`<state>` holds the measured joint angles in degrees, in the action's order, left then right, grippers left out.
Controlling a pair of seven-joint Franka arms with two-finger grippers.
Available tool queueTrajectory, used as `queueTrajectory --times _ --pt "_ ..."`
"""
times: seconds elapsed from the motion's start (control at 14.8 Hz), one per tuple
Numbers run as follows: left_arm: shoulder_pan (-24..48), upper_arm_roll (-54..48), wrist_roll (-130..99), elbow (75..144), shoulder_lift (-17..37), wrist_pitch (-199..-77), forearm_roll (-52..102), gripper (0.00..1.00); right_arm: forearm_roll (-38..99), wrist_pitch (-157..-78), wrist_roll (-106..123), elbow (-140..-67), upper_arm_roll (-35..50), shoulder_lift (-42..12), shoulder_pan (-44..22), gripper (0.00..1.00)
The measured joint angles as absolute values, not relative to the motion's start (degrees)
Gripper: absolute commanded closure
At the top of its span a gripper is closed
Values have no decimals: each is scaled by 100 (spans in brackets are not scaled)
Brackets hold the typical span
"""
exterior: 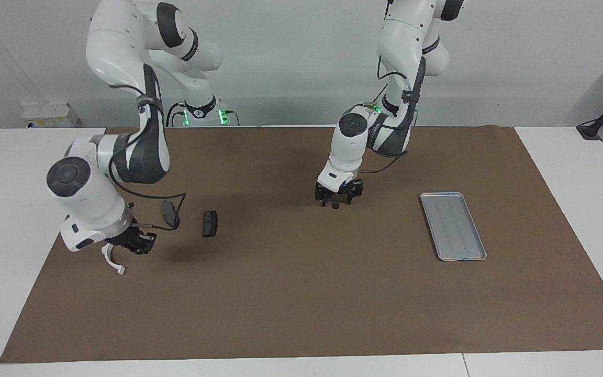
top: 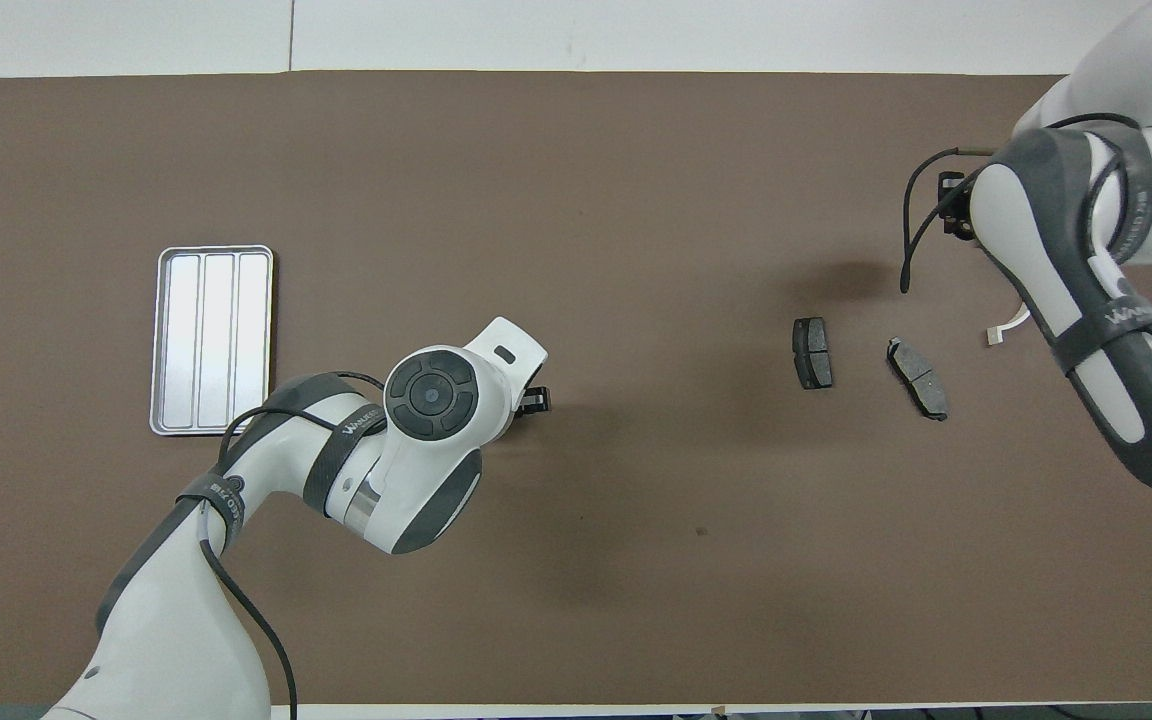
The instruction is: Pick bearing gear from pile to tray
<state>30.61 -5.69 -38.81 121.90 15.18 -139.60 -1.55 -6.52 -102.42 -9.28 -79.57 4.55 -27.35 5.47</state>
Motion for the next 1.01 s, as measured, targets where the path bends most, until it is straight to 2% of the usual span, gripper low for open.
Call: queueTrajectory --times 0.13,0.47,0.74,1.01 --pt "3062 -563 -3883 12185 1498 -13962 -165 99 -651 -9676 -904 -7927 553 -2290 543 100" --pt "3066 -554 -3890 12174 1465 -13967 -179 100 -564 -8717 -1920 -7916 1222 -1422 423 100" --pt "3002 -450 -3869 12035 1469 -13943 -363 100 -334 -8586 -3720 -7923 1517 -1173 -78 100" --pt "2111 -385 -2766 11430 1261 -12948 -462 100 -110 -8581 -5278 -7925 1541 -1143 -674 100"
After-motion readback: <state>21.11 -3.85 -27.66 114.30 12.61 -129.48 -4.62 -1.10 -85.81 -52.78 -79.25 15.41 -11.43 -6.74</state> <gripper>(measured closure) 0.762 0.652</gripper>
